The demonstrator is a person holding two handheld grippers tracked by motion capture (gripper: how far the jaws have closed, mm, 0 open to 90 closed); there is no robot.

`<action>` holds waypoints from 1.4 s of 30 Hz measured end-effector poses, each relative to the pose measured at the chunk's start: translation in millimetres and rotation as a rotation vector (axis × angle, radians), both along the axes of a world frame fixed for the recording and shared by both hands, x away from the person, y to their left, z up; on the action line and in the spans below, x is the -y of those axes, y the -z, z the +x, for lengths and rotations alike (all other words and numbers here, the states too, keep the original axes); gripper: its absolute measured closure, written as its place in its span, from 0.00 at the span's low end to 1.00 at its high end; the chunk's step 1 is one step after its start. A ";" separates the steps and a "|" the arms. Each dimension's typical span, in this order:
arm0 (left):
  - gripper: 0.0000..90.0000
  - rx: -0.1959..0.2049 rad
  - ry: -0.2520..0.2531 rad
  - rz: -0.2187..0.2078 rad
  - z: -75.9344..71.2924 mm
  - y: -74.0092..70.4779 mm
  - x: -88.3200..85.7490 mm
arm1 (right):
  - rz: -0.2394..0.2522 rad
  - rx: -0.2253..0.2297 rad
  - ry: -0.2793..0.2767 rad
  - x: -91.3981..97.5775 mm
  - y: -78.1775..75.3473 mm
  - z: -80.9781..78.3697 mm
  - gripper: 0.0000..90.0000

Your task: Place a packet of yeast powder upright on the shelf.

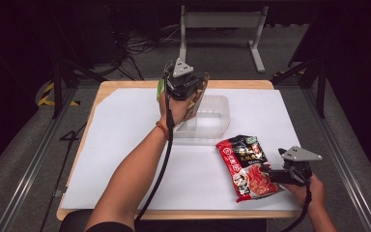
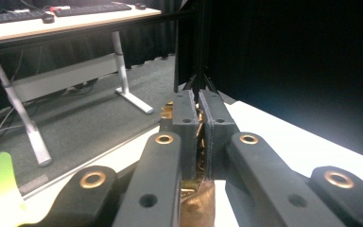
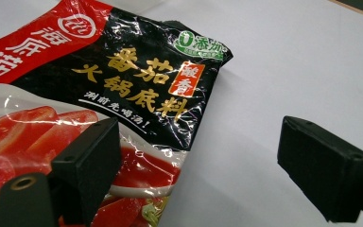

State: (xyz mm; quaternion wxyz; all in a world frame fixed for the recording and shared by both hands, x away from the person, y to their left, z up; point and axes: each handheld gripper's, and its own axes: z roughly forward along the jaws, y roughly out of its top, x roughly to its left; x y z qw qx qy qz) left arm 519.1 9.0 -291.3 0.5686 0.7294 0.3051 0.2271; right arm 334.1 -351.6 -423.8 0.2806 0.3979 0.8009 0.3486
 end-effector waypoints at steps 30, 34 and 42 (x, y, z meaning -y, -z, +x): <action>0.70 -0.052 0.037 0.006 12.7 18.2 -4.7 | 0.001 -0.005 -0.003 0.1 0.3 0.0 0.17; 0.71 -0.031 0.087 0.016 3.5 24.9 -12.6 | -0.006 -0.001 -0.005 -1.7 0.0 -0.8 0.17; 0.69 -0.001 0.141 0.052 -13.9 25.1 -20.5 | -0.009 -0.002 -0.004 -2.1 0.1 -0.7 0.17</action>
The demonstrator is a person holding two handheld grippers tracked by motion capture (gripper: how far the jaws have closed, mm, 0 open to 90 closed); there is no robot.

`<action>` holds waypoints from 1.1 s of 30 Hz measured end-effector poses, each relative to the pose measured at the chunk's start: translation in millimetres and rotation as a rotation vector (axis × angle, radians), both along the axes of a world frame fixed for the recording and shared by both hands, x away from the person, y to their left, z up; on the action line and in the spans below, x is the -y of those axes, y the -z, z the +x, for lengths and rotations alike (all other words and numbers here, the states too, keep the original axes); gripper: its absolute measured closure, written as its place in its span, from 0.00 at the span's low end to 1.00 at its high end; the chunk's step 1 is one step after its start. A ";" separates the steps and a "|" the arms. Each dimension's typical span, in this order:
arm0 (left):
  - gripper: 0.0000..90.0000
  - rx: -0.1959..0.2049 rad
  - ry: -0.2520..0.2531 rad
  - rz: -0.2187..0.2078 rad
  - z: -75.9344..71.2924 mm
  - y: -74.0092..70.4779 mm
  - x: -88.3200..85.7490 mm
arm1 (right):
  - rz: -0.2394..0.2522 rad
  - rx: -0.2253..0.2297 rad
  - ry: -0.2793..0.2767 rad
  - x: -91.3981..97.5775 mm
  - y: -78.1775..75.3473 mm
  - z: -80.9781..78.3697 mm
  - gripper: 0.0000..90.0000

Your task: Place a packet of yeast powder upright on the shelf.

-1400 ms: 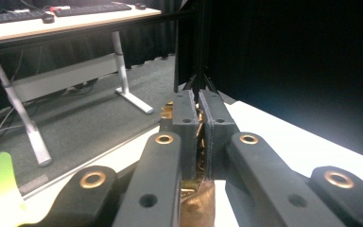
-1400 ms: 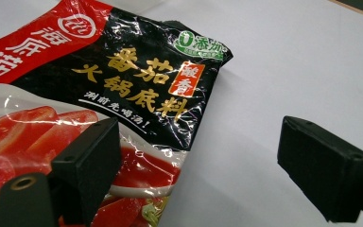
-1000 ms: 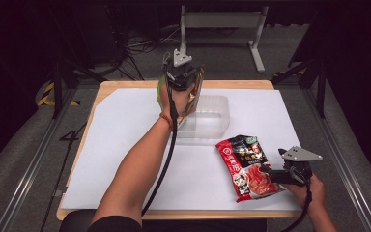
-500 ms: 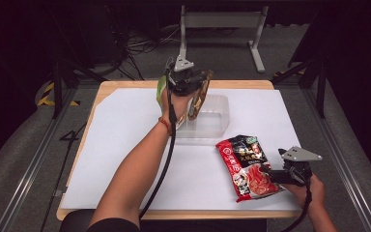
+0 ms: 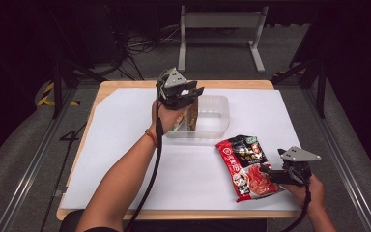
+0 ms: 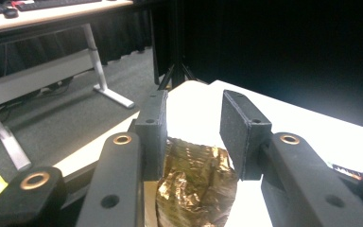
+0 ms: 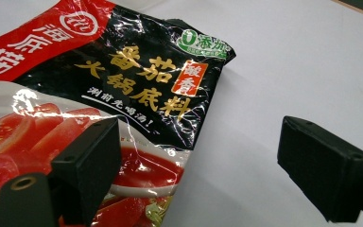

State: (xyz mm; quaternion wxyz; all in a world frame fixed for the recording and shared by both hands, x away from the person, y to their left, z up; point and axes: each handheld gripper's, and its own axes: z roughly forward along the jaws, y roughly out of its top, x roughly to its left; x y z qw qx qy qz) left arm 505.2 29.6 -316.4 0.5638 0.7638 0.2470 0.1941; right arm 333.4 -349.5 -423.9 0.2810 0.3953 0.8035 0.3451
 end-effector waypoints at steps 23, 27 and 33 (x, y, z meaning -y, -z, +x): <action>0.56 0.094 0.124 0.116 -48.9 8.8 -33.2 | -0.004 0.003 0.001 -0.5 -1.0 -1.1 0.17; 0.51 0.096 0.149 0.132 -57.1 12.6 -42.4 | -0.003 0.003 0.005 0.0 -1.2 -1.4 0.17; 0.45 0.089 0.172 0.179 -67.1 16.7 -56.3 | -0.001 0.005 0.009 0.5 -1.7 -2.0 0.18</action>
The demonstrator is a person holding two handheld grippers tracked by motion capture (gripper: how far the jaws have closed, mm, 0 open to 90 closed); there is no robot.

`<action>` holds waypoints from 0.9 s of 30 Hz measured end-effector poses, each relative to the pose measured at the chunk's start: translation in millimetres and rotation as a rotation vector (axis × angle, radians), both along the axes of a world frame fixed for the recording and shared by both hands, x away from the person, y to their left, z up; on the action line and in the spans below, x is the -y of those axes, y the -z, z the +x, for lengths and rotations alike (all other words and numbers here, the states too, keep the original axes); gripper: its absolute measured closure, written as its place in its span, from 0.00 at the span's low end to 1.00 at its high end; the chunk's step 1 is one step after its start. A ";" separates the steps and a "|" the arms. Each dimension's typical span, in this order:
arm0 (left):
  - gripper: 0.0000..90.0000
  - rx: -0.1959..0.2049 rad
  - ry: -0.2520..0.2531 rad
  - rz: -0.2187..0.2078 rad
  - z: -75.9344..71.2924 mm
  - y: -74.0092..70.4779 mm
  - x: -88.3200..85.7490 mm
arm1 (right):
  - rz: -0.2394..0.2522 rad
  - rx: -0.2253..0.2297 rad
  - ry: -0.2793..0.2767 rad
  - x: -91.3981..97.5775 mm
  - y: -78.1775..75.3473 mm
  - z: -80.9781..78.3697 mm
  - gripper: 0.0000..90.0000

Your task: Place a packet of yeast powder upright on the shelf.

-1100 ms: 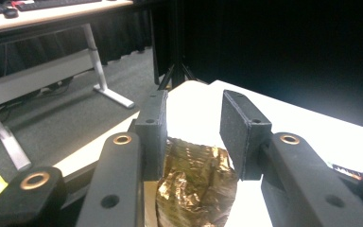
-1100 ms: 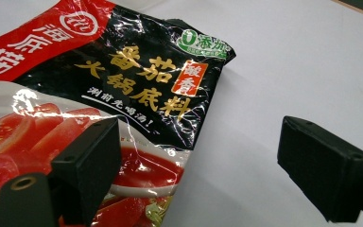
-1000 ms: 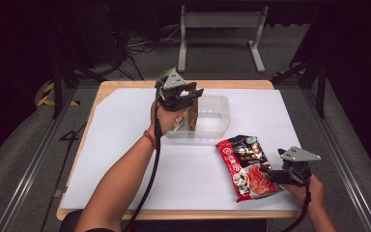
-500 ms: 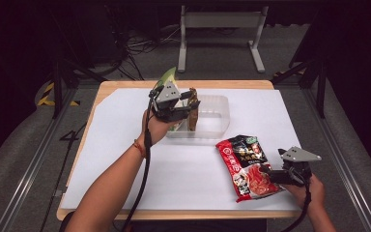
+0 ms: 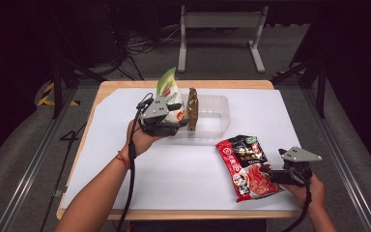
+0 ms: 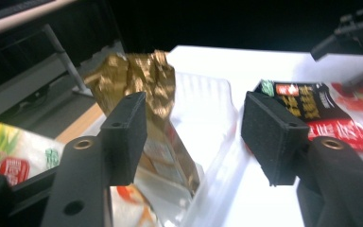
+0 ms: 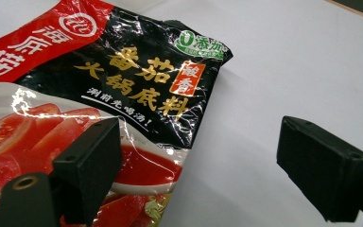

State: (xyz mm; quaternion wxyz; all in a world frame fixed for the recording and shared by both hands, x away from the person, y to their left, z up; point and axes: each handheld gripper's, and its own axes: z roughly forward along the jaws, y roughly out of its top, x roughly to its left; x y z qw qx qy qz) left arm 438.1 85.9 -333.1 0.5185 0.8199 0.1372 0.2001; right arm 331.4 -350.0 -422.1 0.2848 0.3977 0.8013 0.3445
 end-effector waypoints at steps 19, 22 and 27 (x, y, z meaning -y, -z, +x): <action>0.28 0.007 -0.023 0.136 -28.2 29.3 -35.3 | 0.025 0.001 -0.004 2.1 -3.5 -0.3 0.22; 0.27 -0.005 -0.030 0.144 -31.7 37.3 -44.1 | 0.028 -0.002 -0.010 2.0 -3.8 -0.7 0.23; 0.27 -0.027 -0.029 0.178 -37.7 54.6 -60.8 | 0.049 -0.006 -0.018 3.8 -5.8 -2.5 0.25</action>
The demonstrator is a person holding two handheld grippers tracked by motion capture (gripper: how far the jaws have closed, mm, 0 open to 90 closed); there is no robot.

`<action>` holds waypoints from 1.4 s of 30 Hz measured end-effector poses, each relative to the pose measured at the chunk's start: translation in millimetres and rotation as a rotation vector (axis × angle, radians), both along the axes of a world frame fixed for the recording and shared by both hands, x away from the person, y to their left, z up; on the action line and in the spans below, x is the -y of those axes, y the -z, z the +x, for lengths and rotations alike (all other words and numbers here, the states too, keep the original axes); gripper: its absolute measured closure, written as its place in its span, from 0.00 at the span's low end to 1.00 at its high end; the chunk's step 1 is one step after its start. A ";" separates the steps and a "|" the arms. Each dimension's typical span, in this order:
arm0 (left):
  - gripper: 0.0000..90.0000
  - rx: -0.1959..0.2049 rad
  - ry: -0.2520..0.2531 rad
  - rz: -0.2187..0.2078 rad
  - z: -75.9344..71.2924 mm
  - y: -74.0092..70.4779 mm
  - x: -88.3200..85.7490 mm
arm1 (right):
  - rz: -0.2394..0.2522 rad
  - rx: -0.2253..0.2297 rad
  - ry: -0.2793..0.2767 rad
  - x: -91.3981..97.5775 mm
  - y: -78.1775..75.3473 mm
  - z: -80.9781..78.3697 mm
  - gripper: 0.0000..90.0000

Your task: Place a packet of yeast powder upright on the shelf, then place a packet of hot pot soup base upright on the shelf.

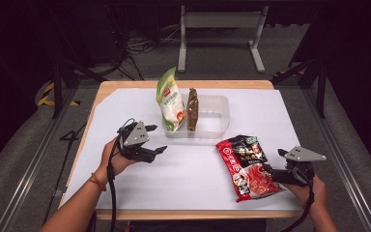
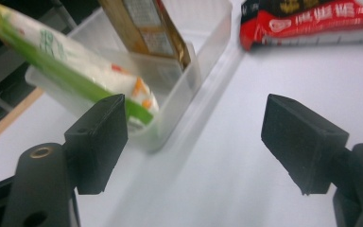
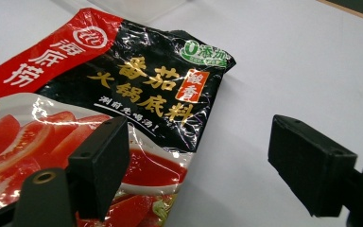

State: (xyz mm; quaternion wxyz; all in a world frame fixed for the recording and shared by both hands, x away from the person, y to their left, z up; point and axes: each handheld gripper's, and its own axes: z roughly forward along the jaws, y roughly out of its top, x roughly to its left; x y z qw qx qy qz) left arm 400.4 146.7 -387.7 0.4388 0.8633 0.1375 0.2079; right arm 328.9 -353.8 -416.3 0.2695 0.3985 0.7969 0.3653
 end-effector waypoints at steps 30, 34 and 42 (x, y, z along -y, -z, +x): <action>0.21 -0.061 -0.078 -0.008 -30.3 40.3 -50.3 | -0.019 -0.152 -0.025 11.4 5.8 6.5 0.99; 0.21 -0.062 -0.076 -0.002 -30.9 41.1 -48.9 | -0.026 -0.171 -0.028 10.9 7.6 7.4 1.00; 0.21 -0.072 -0.070 0.001 -30.8 42.3 -46.5 | 0.003 -0.208 -0.042 14.3 7.6 7.9 1.00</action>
